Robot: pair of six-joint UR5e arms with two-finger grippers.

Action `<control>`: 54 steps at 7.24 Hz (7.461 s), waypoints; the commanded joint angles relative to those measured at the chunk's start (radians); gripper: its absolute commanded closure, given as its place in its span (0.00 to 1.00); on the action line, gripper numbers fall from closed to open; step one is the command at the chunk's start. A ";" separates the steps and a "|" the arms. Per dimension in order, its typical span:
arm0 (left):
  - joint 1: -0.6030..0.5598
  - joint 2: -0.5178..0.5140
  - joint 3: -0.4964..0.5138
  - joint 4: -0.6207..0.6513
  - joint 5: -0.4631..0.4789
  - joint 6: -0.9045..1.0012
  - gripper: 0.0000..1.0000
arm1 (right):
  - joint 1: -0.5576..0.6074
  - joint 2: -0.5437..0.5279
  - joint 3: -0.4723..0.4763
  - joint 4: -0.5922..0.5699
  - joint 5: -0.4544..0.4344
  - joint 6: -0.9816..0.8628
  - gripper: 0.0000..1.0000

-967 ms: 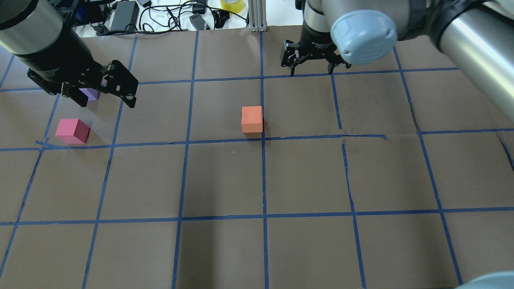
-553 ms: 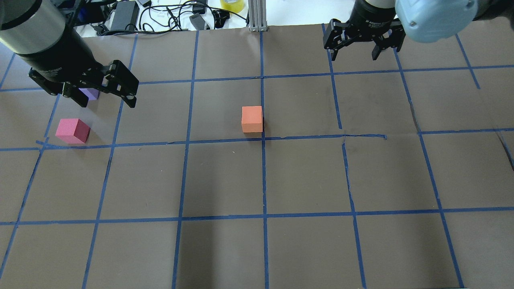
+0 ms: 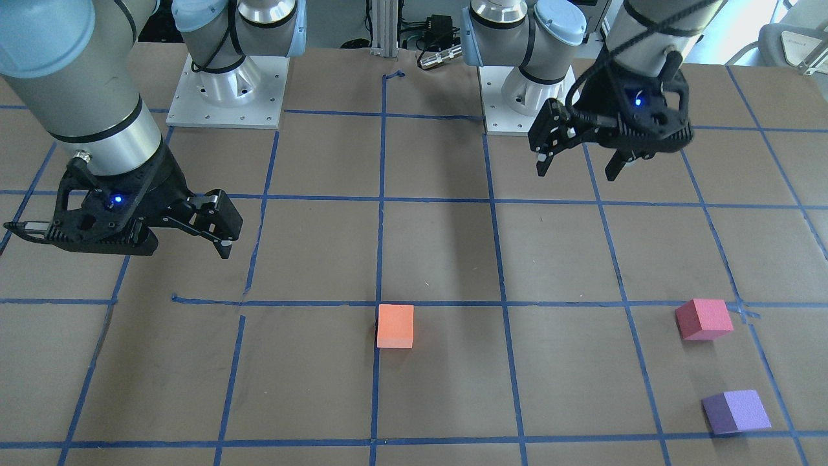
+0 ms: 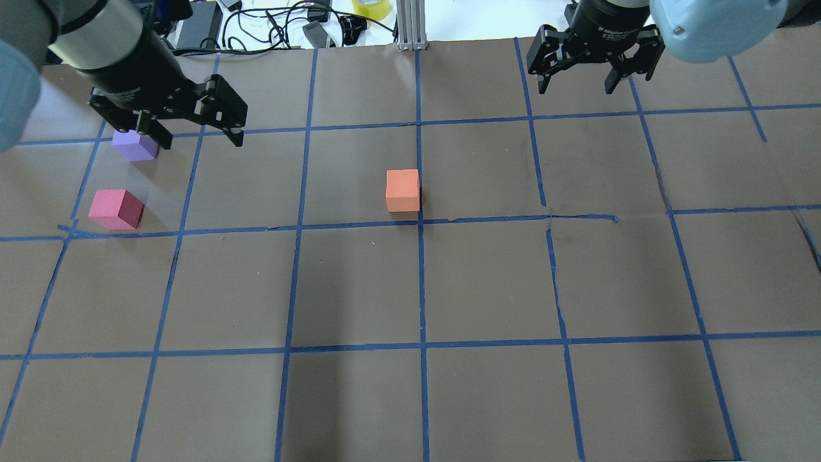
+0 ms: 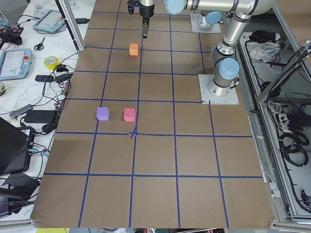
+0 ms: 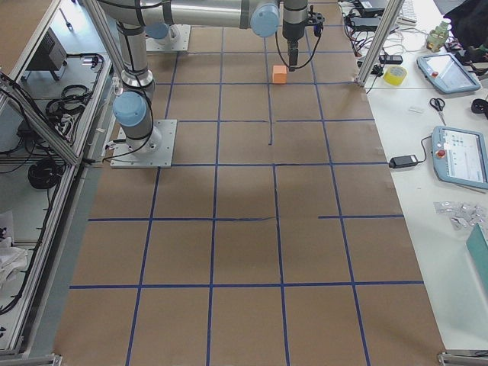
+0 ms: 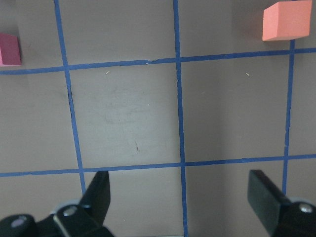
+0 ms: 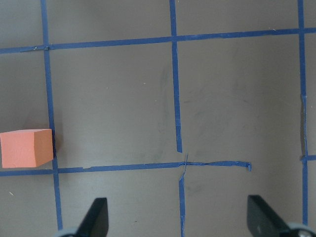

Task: Arrange blocks in a line
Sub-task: 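Reach the left gripper over to the orange cube, then close the left gripper on the orange cube, then carry the orange cube with the left gripper toward the purple cube, then lower the orange cube between the purple and pink cubes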

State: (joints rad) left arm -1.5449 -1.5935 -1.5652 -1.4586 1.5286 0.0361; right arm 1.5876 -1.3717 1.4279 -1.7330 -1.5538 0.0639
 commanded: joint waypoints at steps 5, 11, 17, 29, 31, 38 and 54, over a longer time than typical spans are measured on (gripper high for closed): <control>-0.251 -0.469 0.016 0.525 -0.033 -0.162 0.00 | 0.005 -0.093 0.088 0.004 -0.003 -0.004 0.00; -0.297 -0.578 0.014 0.574 -0.059 -0.235 0.00 | 0.005 -0.092 0.089 0.000 -0.009 -0.004 0.00; -0.305 -0.591 0.014 0.569 -0.062 -0.403 0.95 | 0.005 -0.092 0.092 -0.005 -0.011 -0.006 0.00; 0.123 -0.385 0.016 0.380 0.033 -0.012 1.00 | 0.005 -0.090 0.092 -0.011 -0.019 -0.093 0.00; 0.228 -0.410 0.042 0.411 0.010 0.088 1.00 | 0.005 -0.092 0.091 -0.011 -0.019 -0.093 0.00; 0.418 -0.562 0.177 0.414 -0.008 0.440 1.00 | 0.005 -0.112 0.095 0.001 -0.017 -0.079 0.00; 0.486 -0.603 0.123 0.448 -0.019 0.482 1.00 | 0.003 -0.116 0.111 0.001 -0.022 -0.090 0.00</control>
State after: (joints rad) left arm -1.0585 -2.1954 -1.4389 -1.0167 1.5081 0.5174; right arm 1.5907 -1.4867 1.5343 -1.7306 -1.5749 -0.0263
